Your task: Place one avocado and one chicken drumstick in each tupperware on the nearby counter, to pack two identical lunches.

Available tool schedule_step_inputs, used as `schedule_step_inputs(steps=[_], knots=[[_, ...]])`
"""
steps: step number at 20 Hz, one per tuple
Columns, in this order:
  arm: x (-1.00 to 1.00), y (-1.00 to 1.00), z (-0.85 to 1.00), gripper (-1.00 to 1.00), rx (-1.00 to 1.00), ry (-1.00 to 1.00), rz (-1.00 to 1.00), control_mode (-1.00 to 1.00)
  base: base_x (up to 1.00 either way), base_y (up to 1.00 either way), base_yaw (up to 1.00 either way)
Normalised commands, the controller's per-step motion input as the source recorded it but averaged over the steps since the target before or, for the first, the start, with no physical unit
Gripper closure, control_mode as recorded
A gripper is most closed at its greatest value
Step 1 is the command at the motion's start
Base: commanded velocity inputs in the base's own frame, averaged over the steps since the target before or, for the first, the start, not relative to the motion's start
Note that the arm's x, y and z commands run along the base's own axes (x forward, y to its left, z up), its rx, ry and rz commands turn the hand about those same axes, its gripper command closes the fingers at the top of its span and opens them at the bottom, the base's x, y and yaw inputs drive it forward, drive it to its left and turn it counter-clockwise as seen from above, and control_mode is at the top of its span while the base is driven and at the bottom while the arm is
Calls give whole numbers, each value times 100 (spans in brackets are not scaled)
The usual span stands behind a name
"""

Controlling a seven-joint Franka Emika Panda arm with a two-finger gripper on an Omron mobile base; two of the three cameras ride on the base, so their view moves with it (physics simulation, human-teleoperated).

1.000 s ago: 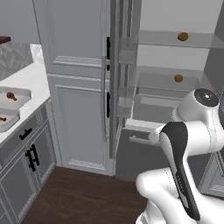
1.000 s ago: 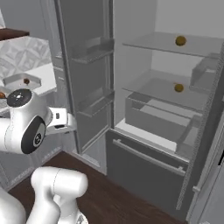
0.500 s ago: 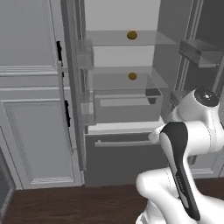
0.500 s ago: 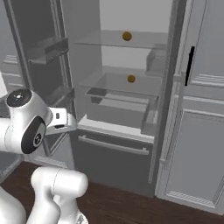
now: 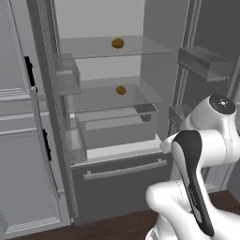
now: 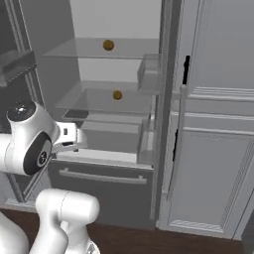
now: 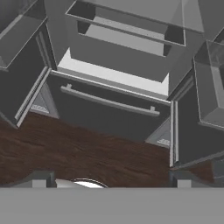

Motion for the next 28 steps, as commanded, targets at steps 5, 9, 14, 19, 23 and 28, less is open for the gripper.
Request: schedule_step_inputs(steps=[5, 9, 14, 19, 23, 28], knots=[[0, 0, 0, -100, 0, 0, 0, 100, 100, 6, -16], [0, 0, 0, -100, 0, 0, 0, 100, 83, 13, -11], [29, 2, -12, -100, 0, -3, -2, -100, 29, 9, -5], [94, 0, -16, -100, 0, -13, -10, -100, 0, 0, 0], [97, 0, -6, -100, 3, -8, -9, -100, 0, 0, 0], [84, 19, -8, -100, 14, 1, -5, -100, 0, 0, 0]])
